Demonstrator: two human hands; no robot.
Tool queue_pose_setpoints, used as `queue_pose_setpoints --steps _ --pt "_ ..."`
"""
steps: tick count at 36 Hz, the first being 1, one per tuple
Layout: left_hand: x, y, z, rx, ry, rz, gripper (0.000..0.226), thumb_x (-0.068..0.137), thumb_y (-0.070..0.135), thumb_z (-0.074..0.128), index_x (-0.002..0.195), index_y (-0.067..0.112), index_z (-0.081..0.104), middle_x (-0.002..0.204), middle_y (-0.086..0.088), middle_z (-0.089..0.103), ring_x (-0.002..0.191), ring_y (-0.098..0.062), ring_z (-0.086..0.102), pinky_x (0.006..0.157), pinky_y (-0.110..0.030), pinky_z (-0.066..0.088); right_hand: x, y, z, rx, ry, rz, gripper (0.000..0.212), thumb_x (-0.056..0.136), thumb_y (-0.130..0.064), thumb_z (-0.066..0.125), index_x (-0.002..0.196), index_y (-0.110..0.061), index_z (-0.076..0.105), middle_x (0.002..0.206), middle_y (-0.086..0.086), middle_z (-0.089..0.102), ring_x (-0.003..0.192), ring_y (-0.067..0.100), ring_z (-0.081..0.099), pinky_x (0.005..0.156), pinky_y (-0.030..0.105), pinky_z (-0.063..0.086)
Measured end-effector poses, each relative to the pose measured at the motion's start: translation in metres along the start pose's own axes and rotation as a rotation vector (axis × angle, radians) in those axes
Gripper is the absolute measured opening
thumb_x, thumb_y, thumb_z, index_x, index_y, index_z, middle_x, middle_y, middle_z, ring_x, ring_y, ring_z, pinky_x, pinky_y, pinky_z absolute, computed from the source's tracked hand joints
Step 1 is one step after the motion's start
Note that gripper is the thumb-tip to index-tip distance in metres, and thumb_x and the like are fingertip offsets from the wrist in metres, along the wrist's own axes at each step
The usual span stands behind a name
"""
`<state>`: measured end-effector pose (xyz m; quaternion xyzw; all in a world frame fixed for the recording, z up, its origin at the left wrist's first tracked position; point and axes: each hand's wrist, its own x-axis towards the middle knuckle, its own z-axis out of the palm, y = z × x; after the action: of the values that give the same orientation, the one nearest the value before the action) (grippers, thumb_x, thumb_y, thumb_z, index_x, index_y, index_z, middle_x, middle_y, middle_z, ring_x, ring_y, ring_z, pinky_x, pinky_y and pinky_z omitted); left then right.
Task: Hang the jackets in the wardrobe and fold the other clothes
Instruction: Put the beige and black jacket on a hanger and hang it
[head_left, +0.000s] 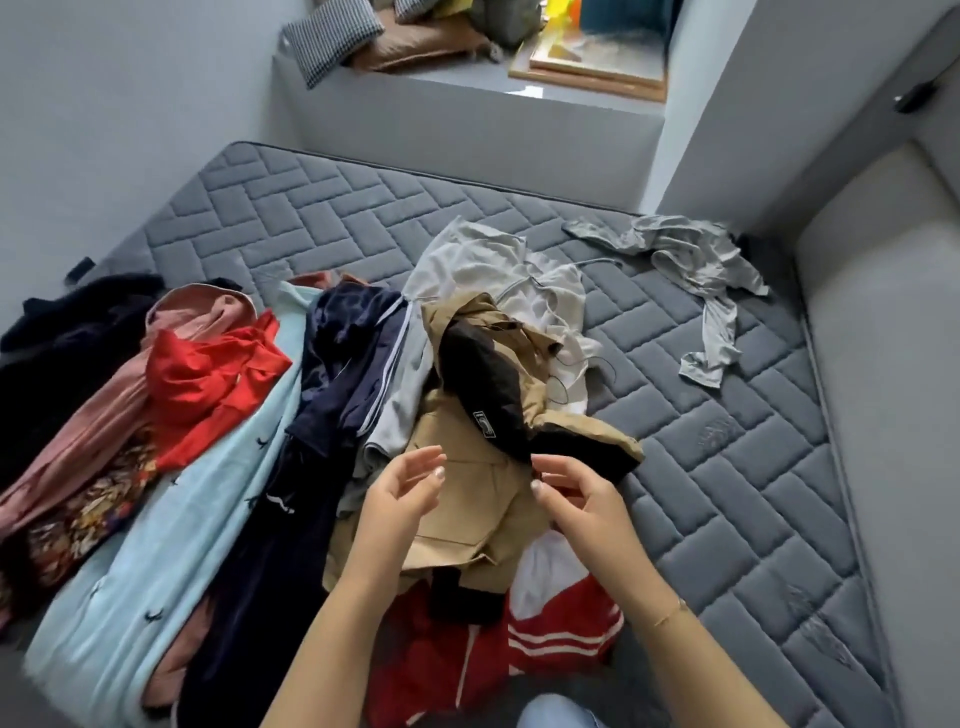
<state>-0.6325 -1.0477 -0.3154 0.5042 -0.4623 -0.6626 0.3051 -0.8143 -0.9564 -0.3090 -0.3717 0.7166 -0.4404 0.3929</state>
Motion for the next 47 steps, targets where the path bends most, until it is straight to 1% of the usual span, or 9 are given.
queue_pose_setpoints --steps 10,16,21,28,37,40,42,45,47 --pt "0.105 -0.027 0.002 -0.424 0.261 -0.172 0.022 0.093 0.012 0.057 0.112 0.017 0.066 0.11 -0.002 0.072 0.1 -0.012 0.069 0.079 -0.028 0.051 0.227 0.054 0.047 -0.517 -0.012 -0.095 0.066 0.089 -0.032 0.064 0.145 -0.01 0.036 0.146 0.009 0.039 0.135 0.025 0.037 0.112 0.036 0.031" --pt "0.146 -0.052 0.0 -0.455 0.338 -0.22 0.023 0.095 0.011 0.054 0.115 0.016 0.063 0.109 -0.002 0.072 0.097 -0.013 0.069 0.078 -0.027 0.052 0.322 0.1 0.092 -0.631 -0.056 0.007 0.087 0.089 -0.04 0.064 0.153 -0.027 0.006 0.161 0.005 0.007 0.142 0.026 0.027 0.106 0.041 0.034" --pt "0.145 -0.07 -0.005 -0.533 0.412 -0.274 0.024 0.096 0.012 0.049 0.116 0.013 0.064 0.109 -0.006 0.072 0.103 -0.019 0.068 0.086 -0.034 0.052 0.343 0.134 0.108 -0.541 -0.121 0.095 0.027 0.095 -0.023 0.055 0.119 -0.011 0.06 0.114 0.013 0.065 0.107 0.033 0.059 0.08 0.036 0.043" --pt "0.15 -0.077 -0.006 -0.417 0.428 -0.34 0.025 0.097 0.011 0.05 0.119 0.013 0.061 0.114 -0.006 0.07 0.105 -0.019 0.066 0.084 -0.032 0.051 0.266 0.13 0.094 0.025 0.016 0.149 0.021 0.095 -0.027 0.059 0.082 -0.014 0.069 0.078 0.004 0.069 0.078 0.015 0.061 0.071 0.032 0.046" --pt "0.201 -0.065 0.068 0.065 0.109 -0.143 0.035 0.091 0.019 0.064 0.123 0.027 0.054 0.122 0.007 0.057 0.112 -0.002 0.053 0.087 -0.007 0.045 0.131 0.134 0.033 0.365 -0.089 0.426 0.024 0.094 -0.039 0.047 0.105 -0.029 0.067 0.101 -0.017 0.072 0.095 -0.002 0.066 0.073 0.01 0.049" --pt "0.217 -0.093 0.094 0.625 -0.003 -0.16 0.058 0.085 0.044 0.067 0.138 0.037 0.043 0.148 0.005 0.036 0.14 -0.018 0.025 0.117 -0.033 0.019 0.098 0.143 0.01 0.375 -0.098 0.498 0.022 0.1 -0.029 0.046 0.113 -0.03 0.063 0.108 -0.017 0.071 0.103 0.0 0.064 0.082 0.014 0.052" --pt "0.217 -0.113 0.11 0.922 -0.123 -0.152 0.052 0.081 0.059 0.063 0.128 0.044 0.046 0.15 0.009 0.032 0.144 -0.019 0.014 0.118 -0.05 0.007 0.084 0.149 -0.009 0.377 -0.094 0.567 0.024 0.1 -0.025 0.047 0.119 -0.024 0.062 0.113 -0.01 0.07 0.108 0.006 0.063 0.091 0.023 0.052" --pt "0.209 -0.136 0.133 0.98 -0.309 -0.109 0.025 0.085 0.05 0.063 0.104 0.033 0.06 0.129 0.004 0.051 0.132 -0.02 0.033 0.113 -0.048 0.02 0.085 0.159 -0.036 0.461 -0.039 0.704 0.023 0.101 -0.014 0.044 0.11 -0.007 0.064 0.104 0.004 0.07 0.101 0.02 0.064 0.092 0.036 0.05" --pt "0.198 -0.144 0.143 1.043 -0.341 -0.087 0.018 0.089 0.043 0.062 0.097 0.027 0.064 0.12 0.005 0.057 0.122 -0.016 0.043 0.109 -0.044 0.026 0.095 0.161 -0.053 0.527 0.043 0.836 0.024 0.102 -0.015 0.04 0.103 -0.002 0.061 0.085 0.009 0.063 0.078 0.024 0.058 0.068 0.033 0.048"
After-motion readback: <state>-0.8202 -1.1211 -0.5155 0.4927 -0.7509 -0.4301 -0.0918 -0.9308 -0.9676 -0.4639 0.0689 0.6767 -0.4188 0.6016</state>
